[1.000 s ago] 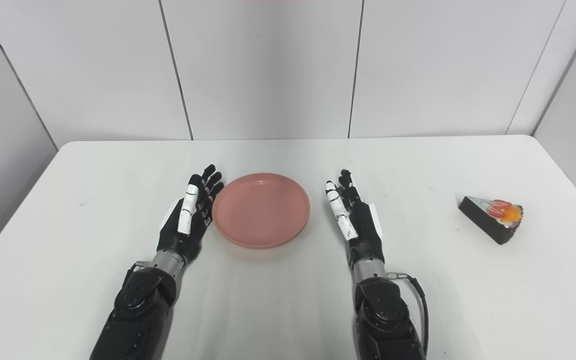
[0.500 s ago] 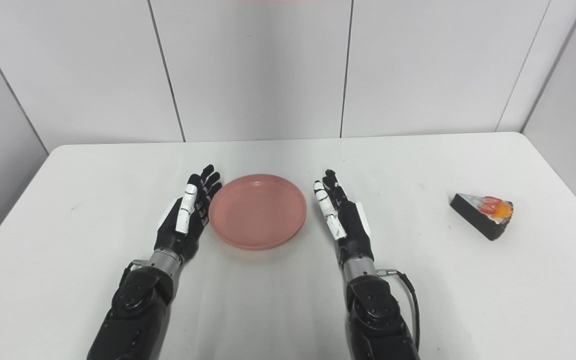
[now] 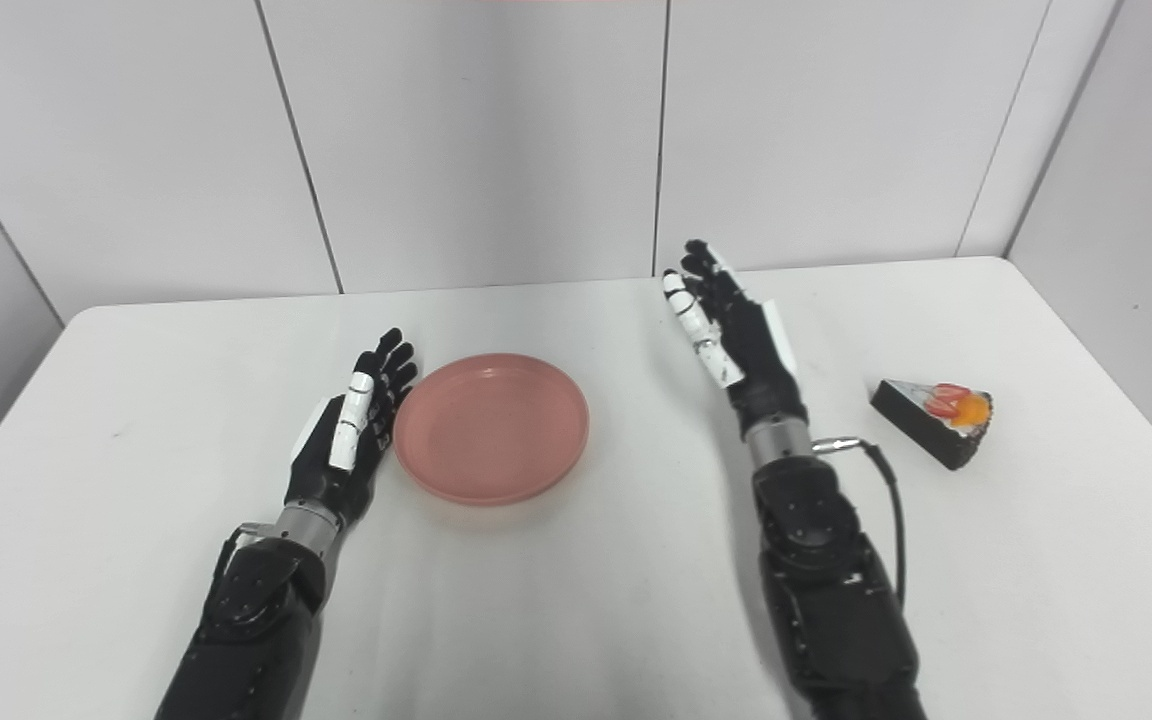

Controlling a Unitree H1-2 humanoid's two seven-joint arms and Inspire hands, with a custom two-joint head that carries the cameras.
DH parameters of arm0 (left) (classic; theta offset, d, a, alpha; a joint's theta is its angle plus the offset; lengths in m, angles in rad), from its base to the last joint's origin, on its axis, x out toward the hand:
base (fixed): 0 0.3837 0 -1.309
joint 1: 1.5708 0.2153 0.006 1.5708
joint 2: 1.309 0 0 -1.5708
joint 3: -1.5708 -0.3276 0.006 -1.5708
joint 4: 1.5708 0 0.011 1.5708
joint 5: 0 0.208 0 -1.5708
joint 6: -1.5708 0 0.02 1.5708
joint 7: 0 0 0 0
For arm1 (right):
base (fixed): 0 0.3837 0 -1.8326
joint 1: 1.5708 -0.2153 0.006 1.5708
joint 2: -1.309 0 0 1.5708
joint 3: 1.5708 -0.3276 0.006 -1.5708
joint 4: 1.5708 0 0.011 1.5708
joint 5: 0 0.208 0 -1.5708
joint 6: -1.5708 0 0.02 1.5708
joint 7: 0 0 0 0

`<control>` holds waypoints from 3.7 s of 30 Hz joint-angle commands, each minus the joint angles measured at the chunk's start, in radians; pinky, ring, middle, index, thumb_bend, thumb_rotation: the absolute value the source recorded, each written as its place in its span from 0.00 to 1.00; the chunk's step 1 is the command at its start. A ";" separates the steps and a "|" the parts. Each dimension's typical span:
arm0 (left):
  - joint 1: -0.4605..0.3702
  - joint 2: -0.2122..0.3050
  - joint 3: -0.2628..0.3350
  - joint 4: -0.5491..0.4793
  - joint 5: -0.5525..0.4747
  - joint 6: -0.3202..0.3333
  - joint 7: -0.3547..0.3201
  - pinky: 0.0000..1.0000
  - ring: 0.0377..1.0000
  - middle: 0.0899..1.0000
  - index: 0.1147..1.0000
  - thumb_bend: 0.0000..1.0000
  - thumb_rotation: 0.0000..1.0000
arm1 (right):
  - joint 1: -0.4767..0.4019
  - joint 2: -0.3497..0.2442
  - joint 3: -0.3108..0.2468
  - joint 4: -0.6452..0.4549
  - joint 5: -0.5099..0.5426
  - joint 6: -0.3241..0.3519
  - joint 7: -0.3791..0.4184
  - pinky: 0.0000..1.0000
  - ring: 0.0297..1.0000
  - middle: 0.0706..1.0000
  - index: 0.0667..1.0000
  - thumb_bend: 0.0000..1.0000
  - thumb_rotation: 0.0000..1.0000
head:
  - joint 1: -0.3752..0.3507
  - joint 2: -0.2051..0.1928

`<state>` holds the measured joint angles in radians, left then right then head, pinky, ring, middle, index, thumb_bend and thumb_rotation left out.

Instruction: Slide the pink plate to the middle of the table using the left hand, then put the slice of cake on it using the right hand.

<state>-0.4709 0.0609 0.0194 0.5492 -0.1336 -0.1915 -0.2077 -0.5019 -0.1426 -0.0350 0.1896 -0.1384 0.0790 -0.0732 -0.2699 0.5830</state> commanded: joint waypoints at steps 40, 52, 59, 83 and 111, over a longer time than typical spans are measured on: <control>-0.049 0.093 0.052 0.206 -0.077 -0.137 -0.139 1.00 1.00 1.00 1.00 0.69 1.00 | -0.091 -0.192 -0.234 -0.225 -0.891 0.391 0.508 0.38 0.52 0.63 0.84 0.91 0.37 | -0.248 -0.031; -0.049 0.089 0.057 0.209 -0.063 -0.155 -0.133 1.00 1.00 1.00 1.00 0.66 1.00 | -0.093 -0.210 -0.241 -0.174 -1.080 0.391 0.571 0.58 0.77 0.84 0.89 0.93 0.36 | -0.253 -0.032; -0.048 0.085 0.057 0.197 -0.071 -0.135 -0.138 1.00 1.00 1.00 1.00 0.67 1.00 | -0.086 -0.244 -0.222 -0.146 -1.093 0.391 0.563 0.84 0.92 0.93 0.91 0.93 0.40 | -0.252 -0.026; -0.023 0.073 0.046 0.114 -0.047 -0.094 -0.116 1.00 1.00 1.00 1.00 0.67 1.00 | -0.074 -0.274 -0.205 0.053 -0.895 0.391 0.511 0.70 0.87 0.94 0.90 0.96 0.38 | -0.237 -0.004; -0.012 0.055 0.040 0.065 -0.048 -0.063 -0.112 1.00 1.00 1.00 1.00 0.69 1.00 | -0.050 -0.272 -0.207 0.055 -0.943 0.391 0.435 0.36 0.40 0.44 0.45 0.53 0.00 | -0.183 0.022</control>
<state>-0.4941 0.1277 0.0660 0.6119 -0.1754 -0.2456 -0.3228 -0.5236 -0.3919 -0.2340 0.2746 -1.0734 0.4747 0.3908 -0.4542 0.6059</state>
